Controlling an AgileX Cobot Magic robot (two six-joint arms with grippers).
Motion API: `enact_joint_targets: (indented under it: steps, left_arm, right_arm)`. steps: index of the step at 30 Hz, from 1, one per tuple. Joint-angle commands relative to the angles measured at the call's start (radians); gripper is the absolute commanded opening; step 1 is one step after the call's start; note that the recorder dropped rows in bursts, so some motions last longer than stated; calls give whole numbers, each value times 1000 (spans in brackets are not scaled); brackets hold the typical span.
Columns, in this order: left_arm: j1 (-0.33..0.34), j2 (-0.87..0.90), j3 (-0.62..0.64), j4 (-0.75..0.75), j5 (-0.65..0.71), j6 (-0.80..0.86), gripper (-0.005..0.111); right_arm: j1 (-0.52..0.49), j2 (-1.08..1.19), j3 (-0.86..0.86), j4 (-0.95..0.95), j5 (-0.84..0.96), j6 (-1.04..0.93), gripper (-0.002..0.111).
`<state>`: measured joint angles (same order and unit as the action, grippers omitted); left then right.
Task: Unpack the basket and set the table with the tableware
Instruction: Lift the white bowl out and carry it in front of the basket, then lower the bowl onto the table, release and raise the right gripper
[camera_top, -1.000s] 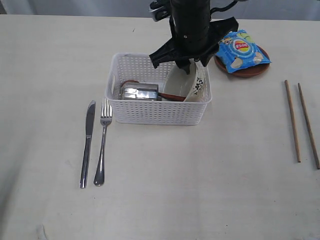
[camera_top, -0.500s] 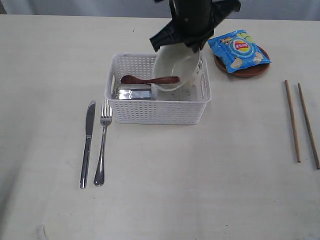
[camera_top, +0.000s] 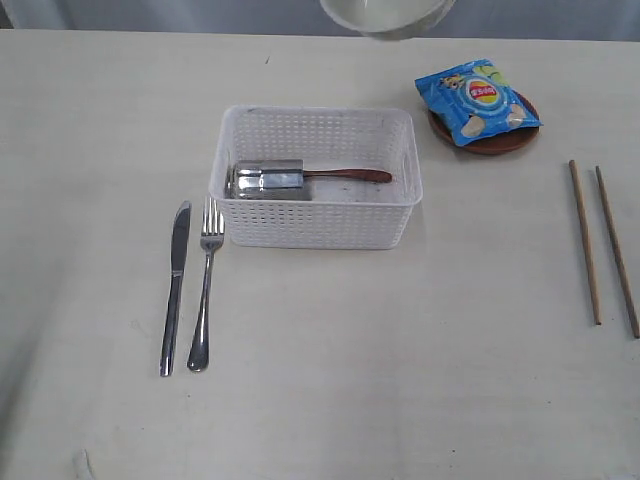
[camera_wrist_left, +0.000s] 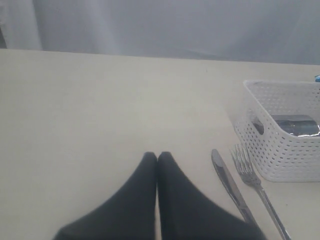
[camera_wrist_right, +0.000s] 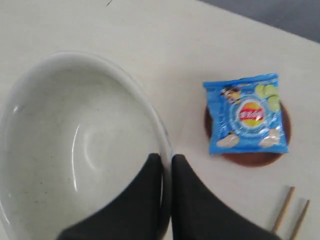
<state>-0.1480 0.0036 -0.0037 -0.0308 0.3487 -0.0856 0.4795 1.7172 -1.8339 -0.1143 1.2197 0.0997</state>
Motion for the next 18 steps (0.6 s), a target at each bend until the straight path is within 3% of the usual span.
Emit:
enact_joint_targets:
  steps: [1,5,8,18]
  left_arm:
    - [-5,-4,4,1,-2,3,0]
    - [-5,-4,4,1,-2,3,0]
    - [-5,-4,4,1,-2,3,0]
    - [-5,-4,4,1,-2,3,0]
  right_arm:
    - [-12,-98,265,168,1,-107,-1]
    - [-12,-133,555,358,-90,-237,-1]
    - [-12,-124,677,480,-170,-362,-1]
    - [-11,-27,868,615,-399,-535,-1]
